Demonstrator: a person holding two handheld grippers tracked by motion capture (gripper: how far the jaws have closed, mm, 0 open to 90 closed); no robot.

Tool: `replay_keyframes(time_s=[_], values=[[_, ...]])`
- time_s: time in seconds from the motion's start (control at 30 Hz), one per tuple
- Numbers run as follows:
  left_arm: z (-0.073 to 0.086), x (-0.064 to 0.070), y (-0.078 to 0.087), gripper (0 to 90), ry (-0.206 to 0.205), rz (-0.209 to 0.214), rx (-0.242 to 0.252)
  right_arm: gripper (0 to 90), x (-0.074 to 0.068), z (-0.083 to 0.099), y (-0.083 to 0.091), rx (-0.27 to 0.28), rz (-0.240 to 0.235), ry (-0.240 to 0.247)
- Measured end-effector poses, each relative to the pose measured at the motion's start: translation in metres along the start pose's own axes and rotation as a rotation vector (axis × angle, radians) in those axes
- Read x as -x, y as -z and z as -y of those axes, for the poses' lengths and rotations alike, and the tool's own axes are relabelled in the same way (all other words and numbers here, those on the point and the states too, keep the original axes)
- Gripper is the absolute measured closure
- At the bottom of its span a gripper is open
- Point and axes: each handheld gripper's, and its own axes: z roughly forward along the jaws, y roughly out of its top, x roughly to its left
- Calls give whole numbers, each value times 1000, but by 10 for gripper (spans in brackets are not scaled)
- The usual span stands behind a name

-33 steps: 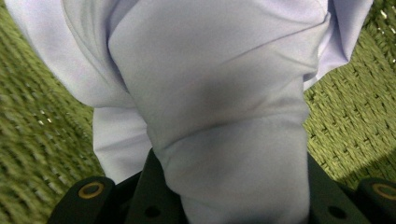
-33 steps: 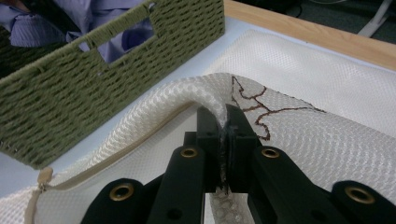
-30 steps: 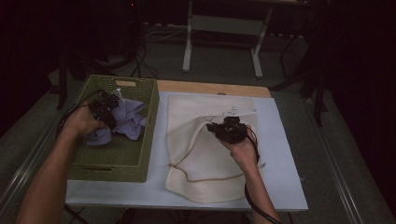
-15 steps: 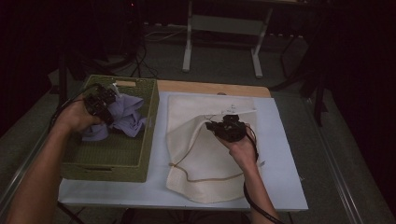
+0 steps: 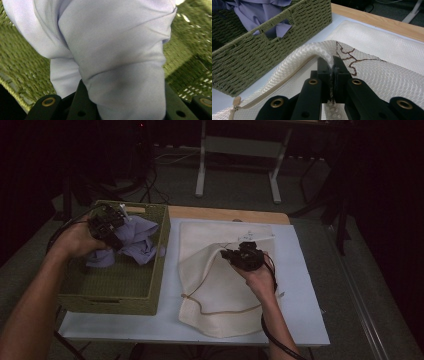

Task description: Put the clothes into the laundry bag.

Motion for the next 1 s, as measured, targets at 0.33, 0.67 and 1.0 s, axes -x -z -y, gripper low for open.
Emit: replay_keyframes(time_s=[0.33, 0.67, 1.0], values=[[-2, 7, 8, 738, -55, 15, 29, 865, 2, 1, 1, -5, -1, -2], [-1, 12, 22, 738, -109, 42, 77, 865, 3, 1, 0, -9, -5, -3], [-5, 24, 40, 738, -165, 49, 125, 865, 4, 1, -1, -12, -6, -7]])
